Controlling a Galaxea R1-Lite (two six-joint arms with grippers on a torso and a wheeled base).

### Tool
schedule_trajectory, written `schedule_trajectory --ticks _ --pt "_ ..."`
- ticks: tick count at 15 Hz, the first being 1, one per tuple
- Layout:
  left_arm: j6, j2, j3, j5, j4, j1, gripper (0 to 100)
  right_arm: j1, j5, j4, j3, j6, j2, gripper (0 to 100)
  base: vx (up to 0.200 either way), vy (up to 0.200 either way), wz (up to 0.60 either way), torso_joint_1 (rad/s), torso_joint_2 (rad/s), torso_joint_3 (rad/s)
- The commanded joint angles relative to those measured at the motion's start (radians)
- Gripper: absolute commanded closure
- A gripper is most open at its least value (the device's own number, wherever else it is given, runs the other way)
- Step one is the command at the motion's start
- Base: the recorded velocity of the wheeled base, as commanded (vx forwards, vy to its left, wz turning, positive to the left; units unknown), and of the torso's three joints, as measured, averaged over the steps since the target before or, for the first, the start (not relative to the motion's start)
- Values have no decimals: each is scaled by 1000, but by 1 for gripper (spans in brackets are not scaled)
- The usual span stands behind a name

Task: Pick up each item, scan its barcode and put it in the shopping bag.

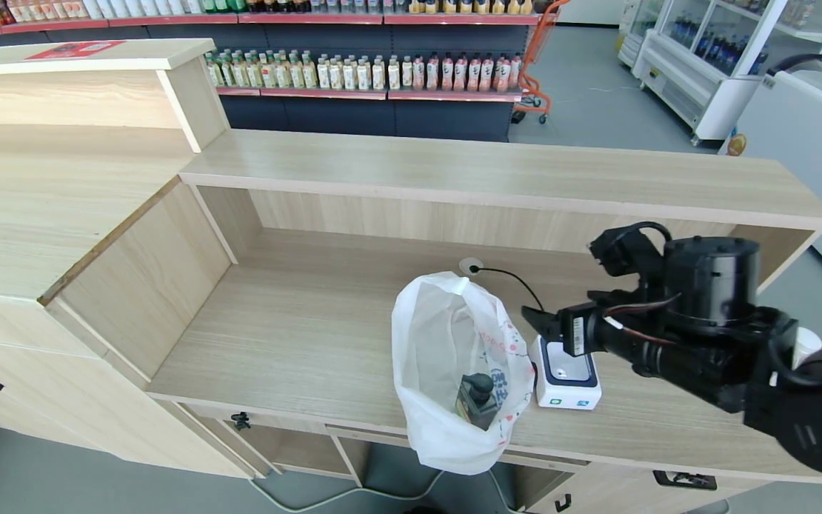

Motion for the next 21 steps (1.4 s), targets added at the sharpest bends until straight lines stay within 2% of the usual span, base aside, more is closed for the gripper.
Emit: schedule_trajectory --ticks 1,4,6,11,16,21 --pt "0 0 -1 1 0 0 100 -57 -45 194 70 1 -302 0 0 0 0 0 0 0" --pt "0 0 1 1 0 0 100 -107 -52 268 215 -2 -480 0 0 0 0 0 0 0" --pt "0 1 -1 -1 -2 0 100 -126 -126 281 273 -2 -563 0 0 0 0 0 0 0" --pt "4 0 1 1 0 0 100 -147 -152 467 281 3 -741 0 0 0 0 0 0 0" --pt "9 0 1 -1 -2 0 100 -310 -149 479 291 6 -737 0 0 -200 0 2 3 3" --pt "11 0 1 1 0 0 100 -368 -101 519 285 6 -741 0 0 -200 0 1 1 4"
